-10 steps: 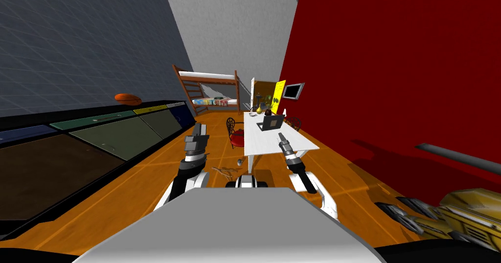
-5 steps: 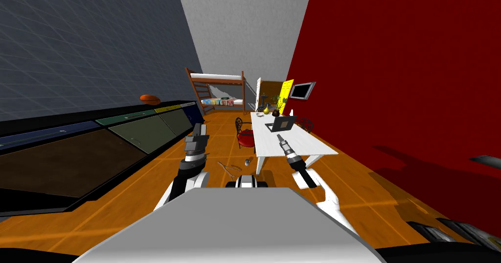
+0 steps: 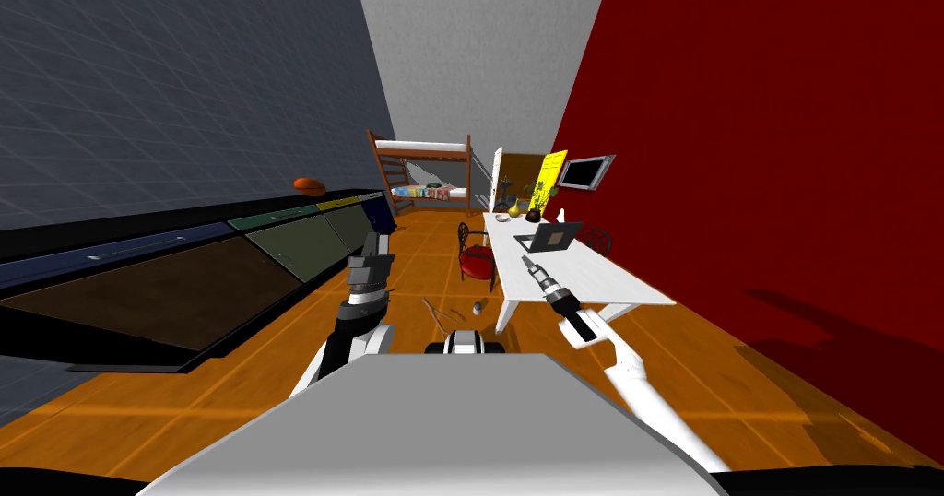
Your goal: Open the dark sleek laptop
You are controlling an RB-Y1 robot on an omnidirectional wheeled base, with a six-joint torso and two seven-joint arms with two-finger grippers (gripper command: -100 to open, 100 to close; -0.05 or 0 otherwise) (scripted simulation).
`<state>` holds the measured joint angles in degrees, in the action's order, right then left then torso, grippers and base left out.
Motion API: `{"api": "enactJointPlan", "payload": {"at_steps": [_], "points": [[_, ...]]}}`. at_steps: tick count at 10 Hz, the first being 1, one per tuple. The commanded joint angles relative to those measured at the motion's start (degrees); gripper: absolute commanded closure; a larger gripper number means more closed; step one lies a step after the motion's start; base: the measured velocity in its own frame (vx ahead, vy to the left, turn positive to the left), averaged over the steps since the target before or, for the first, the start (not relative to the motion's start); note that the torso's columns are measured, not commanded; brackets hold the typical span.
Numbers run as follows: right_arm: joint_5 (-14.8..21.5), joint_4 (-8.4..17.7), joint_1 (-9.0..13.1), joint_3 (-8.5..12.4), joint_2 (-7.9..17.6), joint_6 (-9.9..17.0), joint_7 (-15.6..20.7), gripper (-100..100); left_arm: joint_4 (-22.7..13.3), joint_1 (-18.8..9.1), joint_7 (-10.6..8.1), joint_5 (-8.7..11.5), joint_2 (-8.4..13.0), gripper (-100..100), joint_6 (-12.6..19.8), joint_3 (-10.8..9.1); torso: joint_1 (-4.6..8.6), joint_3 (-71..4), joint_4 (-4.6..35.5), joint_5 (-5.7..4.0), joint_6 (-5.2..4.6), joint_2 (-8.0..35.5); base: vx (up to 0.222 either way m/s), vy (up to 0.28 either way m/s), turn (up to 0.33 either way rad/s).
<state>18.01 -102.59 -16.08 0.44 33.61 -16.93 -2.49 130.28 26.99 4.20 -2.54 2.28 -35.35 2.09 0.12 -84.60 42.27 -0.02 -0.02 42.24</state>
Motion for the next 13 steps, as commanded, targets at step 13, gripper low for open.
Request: {"api": "enactJointPlan", "payload": {"at_steps": [13], "points": [[17.73, 20.34, 11.45, -1.54, 17.49, 13.97, 10.75, -100, 0.0, 0.0, 0.0, 0.0, 0.01, 0, 0.0, -0.01, 0.18, 0.14, 0.06, -0.07, -0.02, 0.23, 0.051, 0.084, 0.072]]}}
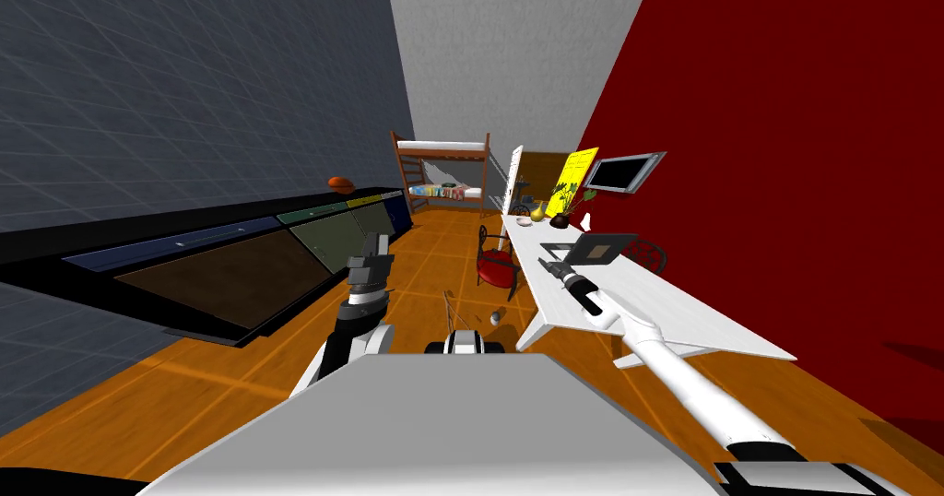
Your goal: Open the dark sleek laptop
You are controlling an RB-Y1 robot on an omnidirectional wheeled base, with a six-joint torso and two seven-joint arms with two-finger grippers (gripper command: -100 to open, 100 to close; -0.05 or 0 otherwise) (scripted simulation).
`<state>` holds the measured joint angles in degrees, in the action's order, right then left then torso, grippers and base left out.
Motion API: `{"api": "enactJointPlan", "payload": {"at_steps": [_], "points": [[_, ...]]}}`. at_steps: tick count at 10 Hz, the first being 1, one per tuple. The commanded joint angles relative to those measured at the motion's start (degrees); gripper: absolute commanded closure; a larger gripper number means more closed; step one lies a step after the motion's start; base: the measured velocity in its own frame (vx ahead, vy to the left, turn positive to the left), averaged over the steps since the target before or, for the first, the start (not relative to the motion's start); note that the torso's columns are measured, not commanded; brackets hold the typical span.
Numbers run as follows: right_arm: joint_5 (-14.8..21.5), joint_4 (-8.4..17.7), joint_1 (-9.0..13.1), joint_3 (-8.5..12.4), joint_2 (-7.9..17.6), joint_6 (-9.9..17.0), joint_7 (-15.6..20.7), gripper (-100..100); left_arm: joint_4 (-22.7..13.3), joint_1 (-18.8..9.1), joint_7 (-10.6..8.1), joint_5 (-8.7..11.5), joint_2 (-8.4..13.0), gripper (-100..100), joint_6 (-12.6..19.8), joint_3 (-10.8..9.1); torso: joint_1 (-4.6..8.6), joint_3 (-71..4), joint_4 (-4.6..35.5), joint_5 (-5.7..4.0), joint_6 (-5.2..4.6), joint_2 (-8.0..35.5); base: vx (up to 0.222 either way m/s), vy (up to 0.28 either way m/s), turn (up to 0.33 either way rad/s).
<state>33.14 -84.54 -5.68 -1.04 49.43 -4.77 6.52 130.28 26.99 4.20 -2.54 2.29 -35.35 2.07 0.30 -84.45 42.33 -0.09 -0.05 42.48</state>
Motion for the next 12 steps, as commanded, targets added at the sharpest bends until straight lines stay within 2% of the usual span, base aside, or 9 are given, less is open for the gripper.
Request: {"api": "enactJointPlan", "payload": {"at_steps": [1, 3, 6, 7, 8, 9, 10, 12], "points": [[4.53, 4.17, 2.19, -0.36, 3.11, 3.56, 3.02, -100, 0.0, -0.01, 0.0, 0.0, 0.0, 0, 0.0, 0.0, -0.03, 0.03, 0.02, 0.0, 0.03, 0.02, 0.021, 0.0, 0.056], [4.62, 4.17, 2.19, -0.36, 3.11, 3.56, 3.02, -100, 0.0, -0.01, 0.0, 0.0, 0.0, 0, 0.0, 0.0, -0.29, -0.09, -0.04, 0.08, 0.05, -0.17, 0.017, -0.005, 0.045], [10.07, 9.2, 5.35, -1.37, 6.64, 8.36, 6.78, -100, 0.0, 0.0, 0.0, 0.0, 0.0, 0, 0.0, 0.0, -0.29, -0.15, -0.06, 0.1, 0.06, -0.23, 0.029, -0.003, 0.057], [10.42, 9.2, 5.35, -1.37, 6.64, 8.71, 6.78, -100, 0.0, 0.0, 0.0, 0.0, 0.0, 0, 0.0, 0.0, -0.27, -0.15, -0.06, 0.08, 0.06, -0.25, 0.033, -0.011, 0.064], [12.23, 10.65, 6.3, -1.73, 7.56, 10.36, 7.97, -100, 0.0, 0.0, 0.0, 0.0, 0.0, 0, 0.0, 0.0, -0.28, -0.12, -0.05, 0.08, 0.04, -0.2, 0.029, -0.01, 0.051], [12.23, 10.65, 6.3, -1.73, 7.56, 10.36, 7.97, -100, 0.0, 0.0, 0.0, 0.0, 0.0, 0, 0.0, 0.0, -0.3, -0.1, -0.04, 0.1, 0.04, -0.17, 0.027, -0.014, 0.048], [13.96, 11.99, 7.19, -2.08, 8.36, 11.94, 9.12, -100, 0.0, 0.0, 0.0, 0.0, 0.0, 0, 0.0, 0.0, -0.3, -0.09, -0.04, 0.08, 0.04, -0.16, 0.026, -0.015, 0.043], [13.96, 11.99, 7.19, -2.08, 8.36, 11.94, 9.12, -100, 0.0, 0.0, 0.0, 0.0, 0.0, 0, 0.0, 0.0, -0.32, -0.1, -0.04, 0.09, 0.04, -0.17, 0.019, -0.003, 0.004]]}}
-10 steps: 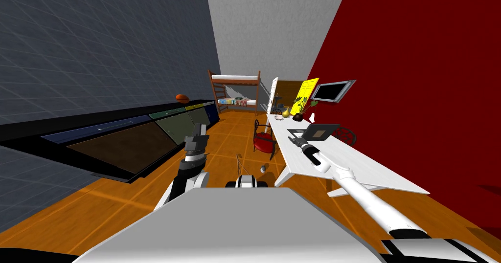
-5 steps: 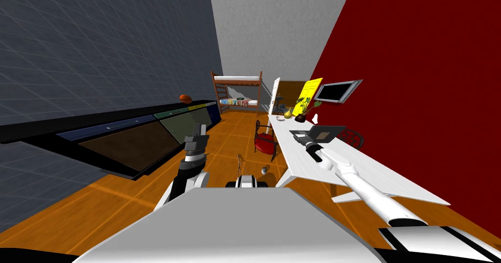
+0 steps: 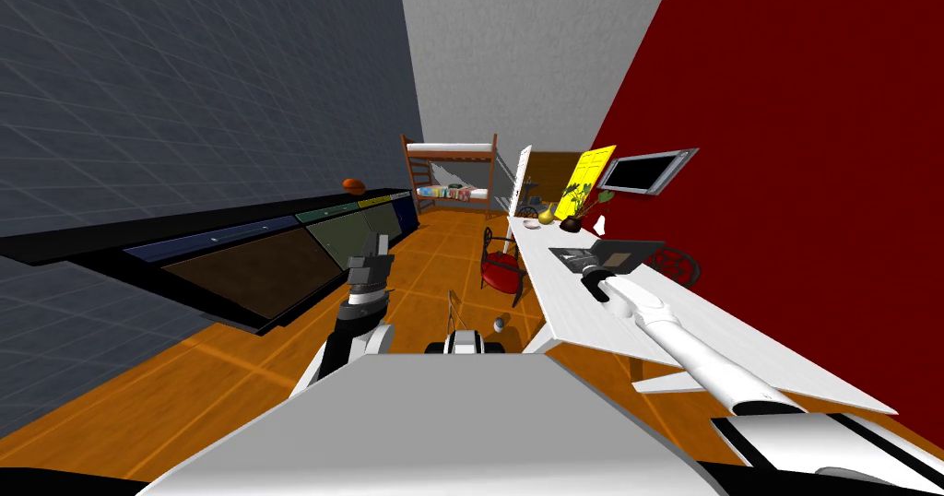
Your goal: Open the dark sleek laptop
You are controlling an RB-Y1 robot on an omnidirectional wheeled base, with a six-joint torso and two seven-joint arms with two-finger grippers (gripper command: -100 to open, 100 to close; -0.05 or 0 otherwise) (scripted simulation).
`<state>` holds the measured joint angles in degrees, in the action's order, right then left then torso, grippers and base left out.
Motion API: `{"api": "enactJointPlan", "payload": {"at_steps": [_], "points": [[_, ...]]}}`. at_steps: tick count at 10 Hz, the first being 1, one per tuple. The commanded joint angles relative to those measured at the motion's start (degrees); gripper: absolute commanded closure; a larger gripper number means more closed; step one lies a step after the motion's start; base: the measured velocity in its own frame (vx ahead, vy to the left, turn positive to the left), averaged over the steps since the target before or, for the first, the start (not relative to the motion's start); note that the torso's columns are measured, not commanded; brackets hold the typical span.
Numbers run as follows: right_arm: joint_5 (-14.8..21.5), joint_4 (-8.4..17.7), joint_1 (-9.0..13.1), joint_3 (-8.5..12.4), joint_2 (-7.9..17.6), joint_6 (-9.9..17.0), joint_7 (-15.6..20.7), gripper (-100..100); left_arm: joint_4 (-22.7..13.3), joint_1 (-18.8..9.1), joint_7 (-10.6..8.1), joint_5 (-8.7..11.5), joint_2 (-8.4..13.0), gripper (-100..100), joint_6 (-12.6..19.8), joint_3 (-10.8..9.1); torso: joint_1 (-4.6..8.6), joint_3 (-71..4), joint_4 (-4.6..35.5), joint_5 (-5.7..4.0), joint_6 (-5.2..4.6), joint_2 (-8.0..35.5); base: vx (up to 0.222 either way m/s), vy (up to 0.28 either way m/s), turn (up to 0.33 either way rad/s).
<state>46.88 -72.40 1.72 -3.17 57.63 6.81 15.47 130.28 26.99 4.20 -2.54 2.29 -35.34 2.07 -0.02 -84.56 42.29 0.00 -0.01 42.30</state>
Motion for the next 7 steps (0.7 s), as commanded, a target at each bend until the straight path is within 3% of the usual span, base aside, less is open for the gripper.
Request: {"api": "enactJointPlan", "payload": {"at_steps": [1, 7], "points": [[0.22, -0.16, -0.22, 0.05, 0.16, 0.35, 0.17, -100, 0.0, 0.0, 0.0, 0.0, 0.0, 0, 0.0, 0.0, -0.03, 0.01, 0.01, 0.01, 0.0, 0.02, 0.024, 0.0, -0.005], [4.82, 3.11, 2.04, -0.98, 1.94, 4.63, 3.27, -100, 0.0, 0.0, 0.0, 0.0, 0.0, 0, 0.0, 0.0, 0.07, -0.03, -0.01, -0.01, 0.03, -0.05, 0.027, -0.026, 0.032]]}}
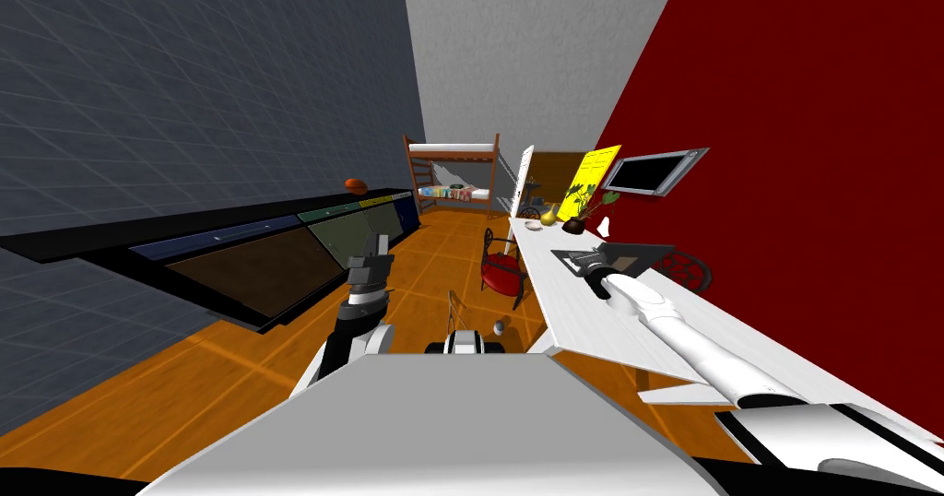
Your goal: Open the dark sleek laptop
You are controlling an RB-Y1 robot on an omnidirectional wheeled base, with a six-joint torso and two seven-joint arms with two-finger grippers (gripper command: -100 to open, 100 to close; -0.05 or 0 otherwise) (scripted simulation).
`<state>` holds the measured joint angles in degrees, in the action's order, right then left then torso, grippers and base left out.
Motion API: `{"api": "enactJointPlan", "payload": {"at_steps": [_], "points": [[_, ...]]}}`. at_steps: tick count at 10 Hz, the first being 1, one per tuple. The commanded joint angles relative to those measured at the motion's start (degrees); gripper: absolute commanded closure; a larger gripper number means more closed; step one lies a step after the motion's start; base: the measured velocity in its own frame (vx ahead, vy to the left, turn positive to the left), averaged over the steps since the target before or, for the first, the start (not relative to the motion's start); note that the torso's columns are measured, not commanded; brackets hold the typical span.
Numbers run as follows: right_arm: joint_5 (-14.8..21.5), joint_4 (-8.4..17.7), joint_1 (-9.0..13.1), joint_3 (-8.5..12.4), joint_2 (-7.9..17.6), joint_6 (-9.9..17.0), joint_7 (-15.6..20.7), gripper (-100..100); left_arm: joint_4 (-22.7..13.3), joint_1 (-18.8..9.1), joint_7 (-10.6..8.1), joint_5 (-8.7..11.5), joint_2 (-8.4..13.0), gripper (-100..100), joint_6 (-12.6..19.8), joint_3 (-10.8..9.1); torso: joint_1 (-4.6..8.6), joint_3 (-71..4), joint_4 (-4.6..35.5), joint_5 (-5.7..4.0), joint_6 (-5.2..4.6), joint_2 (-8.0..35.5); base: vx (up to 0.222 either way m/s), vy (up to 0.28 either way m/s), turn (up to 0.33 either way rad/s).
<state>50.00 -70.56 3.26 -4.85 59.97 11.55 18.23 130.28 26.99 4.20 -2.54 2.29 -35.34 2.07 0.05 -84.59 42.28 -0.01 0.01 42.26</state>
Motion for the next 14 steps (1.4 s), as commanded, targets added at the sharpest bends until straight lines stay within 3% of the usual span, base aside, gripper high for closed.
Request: {"api": "enactJointPlan", "payload": {"at_steps": [1, 4, 7, 10, 11, 12, 13, 14], "points": [[3.0, 2.11, 1.11, 0.38, 0.0, 1.11, 1.4, -100, 0.0, 0.0, 0.0, 0.0, 0.0, 0, 0.0, 0.0, -0.05, 0.02, 0.0, 0.0, -0.04, 0.03, 0.023, -0.043, 0.036], [4.16, 2.82, 1.65, 0.09, 0.32, 2.21, 2.19, -100, 0.0, 0.0, 0.0, 0.0, 0.0, 0, 0.0, 0.0, -0.06, 0.02, 0.01, 0.01, -0.04, 0.03, 0.035, -0.049, -0.001], [7.29, 4.5, 3.0, -0.74, 1.08, 5.2, 4.34, -100, 0.0, 0.01, 0.0, 0.0, 0.01, 0, 0.0, -0.01, 0.32, -0.07, -0.03, -0.09, -0.06, -0.1, 0.073, -0.139, -0.062], [7.16, 3.2, 2.94, -0.69, 1.2, 3.81, 4.03, -100, 0.0, 0.01, 0.0, 0.0, 0.0, 0, 0.0, 0.0, -0.15, -0.1, -0.06, 0.02, -0.04, -0.18, 0.077, -0.041, -0.092], [6.6, 2.86, 2.51, -0.77, 1.37, 4.44, 4.28, -100, 0.0, 0.01, 0.0, 0.0, 0.0, 0, 0.0, 0.0, -0.11, -0.16, -0.09, 0.02, 0.01, -0.24, 0.0, -0.018, 0.001], [7.07, 4.25, 2.93, -0.59, 0.92, 4.81, 4.09, 100, 0.0, 0.0, 0.0, 0.0, 0.0, 0, 0.0, 0.0, -0.11, 0.07, 0.02, 0.01, 0.02, 0.14, -0.072, 0.0, 0.136], [6.13, 3.5, 3.01, -0.81, 1.68, 5.04, 4.52, 100, 0.0, -0.02, 0.0, 0.0, -0.01, 0, 0.0, 0.01, -0.12, 0.18, -0.07, -0.18, 0.26, 0.26, -0.042, 0.002, 0.039], [4.82, 5.07, 2.33, -1.22, 3.66, 2.85, 4.72, 100, 0.0, -0.01, 0.0, 0.0, -0.01, 0, 0.0, 0.01, -0.04, 0.03, -0.13, -0.18, 0.11, 0.0, 0.021, 0.019, -0.011]]}}
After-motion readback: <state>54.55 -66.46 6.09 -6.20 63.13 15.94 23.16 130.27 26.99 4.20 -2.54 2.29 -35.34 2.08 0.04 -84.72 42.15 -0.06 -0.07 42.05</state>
